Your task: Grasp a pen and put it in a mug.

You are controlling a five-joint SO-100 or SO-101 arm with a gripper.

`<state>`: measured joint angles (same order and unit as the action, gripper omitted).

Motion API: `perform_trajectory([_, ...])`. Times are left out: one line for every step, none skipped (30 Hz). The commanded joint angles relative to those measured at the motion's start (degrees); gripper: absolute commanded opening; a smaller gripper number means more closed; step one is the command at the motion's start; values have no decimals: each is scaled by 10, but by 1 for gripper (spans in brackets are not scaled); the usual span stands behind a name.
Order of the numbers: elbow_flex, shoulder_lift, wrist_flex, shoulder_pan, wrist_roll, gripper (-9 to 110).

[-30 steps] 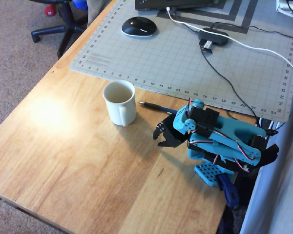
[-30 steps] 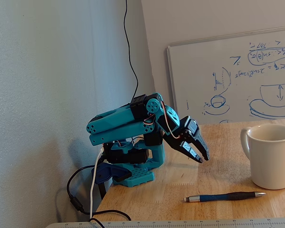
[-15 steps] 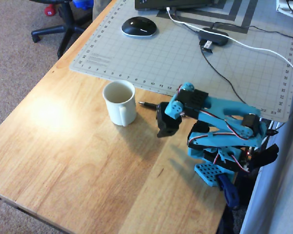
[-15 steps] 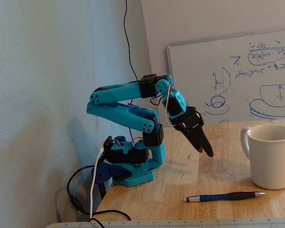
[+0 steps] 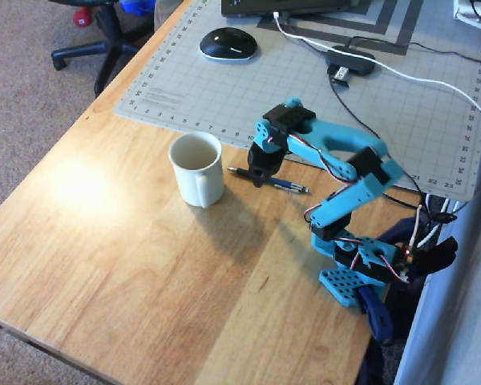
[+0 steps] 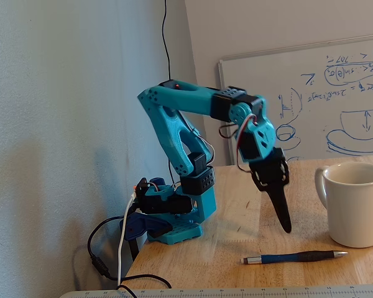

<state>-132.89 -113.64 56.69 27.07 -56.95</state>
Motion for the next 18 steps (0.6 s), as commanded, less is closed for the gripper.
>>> perform_trajectory([62, 80, -63, 15, -5, 26])
perform_trajectory([66, 95, -77, 15, -5, 26])
perform_trajectory([69, 106, -91, 16, -5, 26])
perform_trajectory([69, 114, -101, 16, -6, 26])
perform_trajectory([69, 123, -108, 17, -6, 26])
perform_trajectory([68, 131, -114, 17, -6, 26])
perform_trajectory([66, 137, -117, 17, -6, 26])
perform_trajectory([64, 143, -119, 17, -6, 26])
perform_trajectory([64, 150, -120, 17, -7, 26])
perform_trajectory([64, 156, -119, 18, -7, 26])
perform_trajectory([64, 158, -119, 19, -14, 26])
perform_trajectory([64, 161, -120, 24, -14, 26])
perform_trajectory([64, 166, -121, 31, -15, 26])
perform_trajectory([64, 172, -121, 36, -15, 26])
perform_trajectory([63, 174, -122, 38, -15, 26])
perform_trajectory([63, 176, -123, 40, -11, 26])
perform_trajectory([63, 178, -123, 42, -15, 26])
perform_trajectory([63, 178, -123, 44, -15, 26])
